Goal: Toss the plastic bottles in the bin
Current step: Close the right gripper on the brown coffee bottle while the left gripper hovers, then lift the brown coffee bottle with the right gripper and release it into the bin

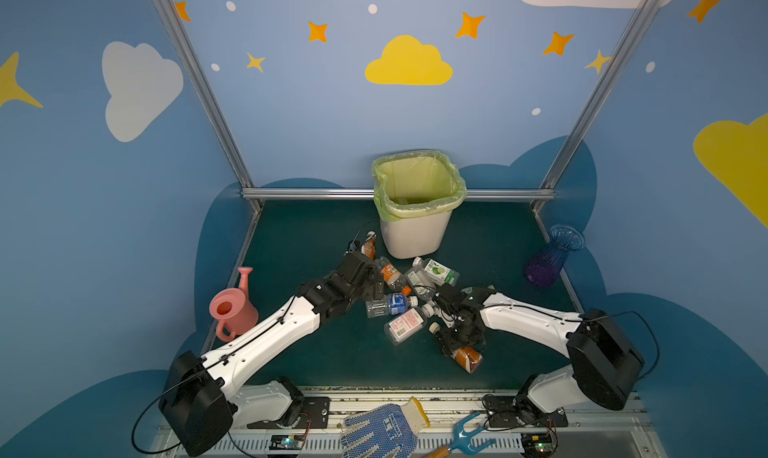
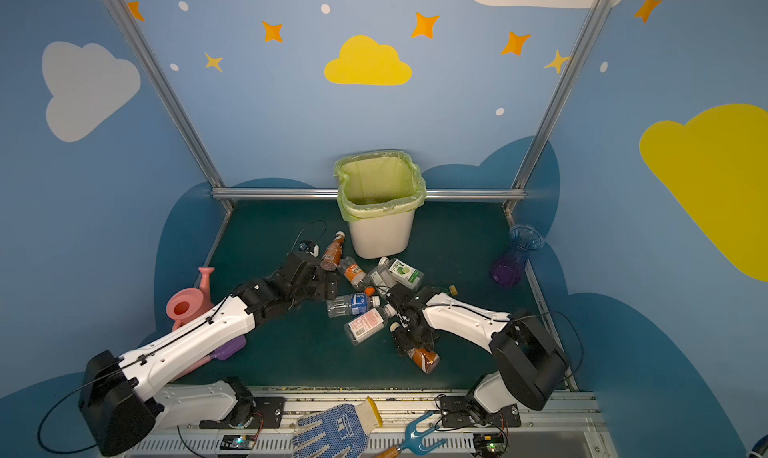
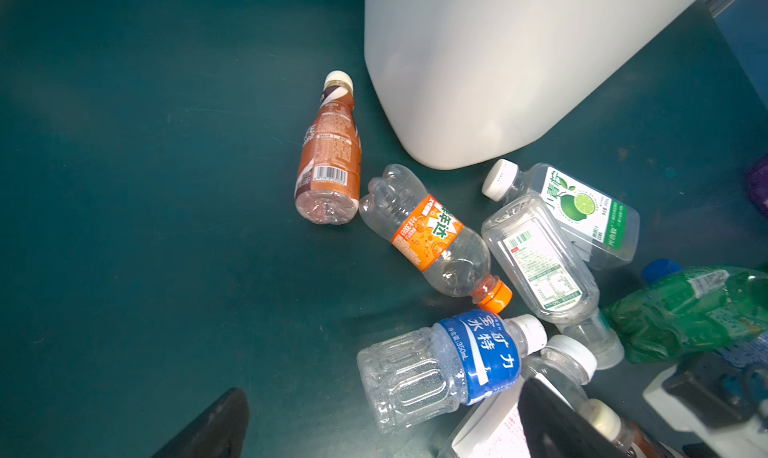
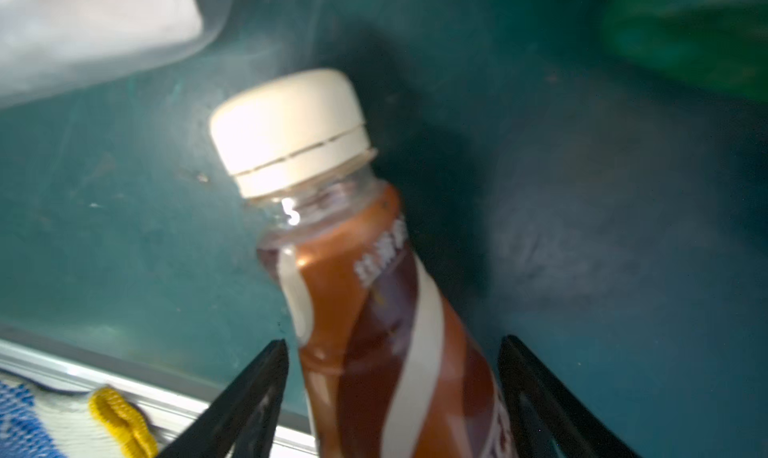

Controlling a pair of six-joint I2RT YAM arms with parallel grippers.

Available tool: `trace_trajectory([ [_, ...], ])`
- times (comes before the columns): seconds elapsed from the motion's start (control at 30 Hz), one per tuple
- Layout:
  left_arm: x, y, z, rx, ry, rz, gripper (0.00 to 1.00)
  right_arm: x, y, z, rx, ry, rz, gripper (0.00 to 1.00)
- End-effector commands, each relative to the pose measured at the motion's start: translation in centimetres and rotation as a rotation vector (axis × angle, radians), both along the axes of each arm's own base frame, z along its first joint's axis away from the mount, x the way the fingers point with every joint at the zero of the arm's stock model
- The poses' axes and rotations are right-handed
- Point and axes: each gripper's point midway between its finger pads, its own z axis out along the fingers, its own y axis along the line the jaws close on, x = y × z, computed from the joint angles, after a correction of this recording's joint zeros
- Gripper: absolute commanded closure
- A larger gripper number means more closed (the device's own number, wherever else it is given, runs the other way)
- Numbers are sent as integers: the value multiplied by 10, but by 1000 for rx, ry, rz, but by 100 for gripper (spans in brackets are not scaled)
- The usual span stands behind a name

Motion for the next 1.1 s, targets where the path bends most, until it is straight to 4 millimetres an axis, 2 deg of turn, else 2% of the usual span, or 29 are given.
trace_trajectory([
  [0.0,-4,12,0,26,-3,35,0,-6,-4,0,-69,15,35,26],
  [0.07,-5,13,-1,26,-3,40,0,-5,-1,-1,-80,16,44,31],
  [0.23,-6,18,-3,38,-5,56,0,-8,8,-9,-103,61,82,35],
  [0.33,-7,26,-2,60,-12,80,0,-5,9,-12,-123,66,92,49],
  [0.43,-8,31,0,71,-27,95,0,-1,17,-5,-93,52,96,53],
  [0.57,-9,35,1,61,-46,100,0,11,32,19,-12,-2,92,55],
  [0.63,-9,37,1,65,-54,105,0,19,39,39,30,-39,93,55],
  [0.73,-10,42,1,68,-63,118,0,34,49,78,125,-119,85,55],
  [0.83,-10,47,0,66,-68,134,0,53,48,128,220,-235,67,55],
  [0.9,-9,50,0,55,-73,142,0,72,42,168,262,-364,45,56],
  [1.0,-6,54,0,41,-76,152,0,101,35,249,345,-604,65,56],
  [1.07,-5,55,0,42,-79,156,0,119,26,311,387,-773,70,55],
])
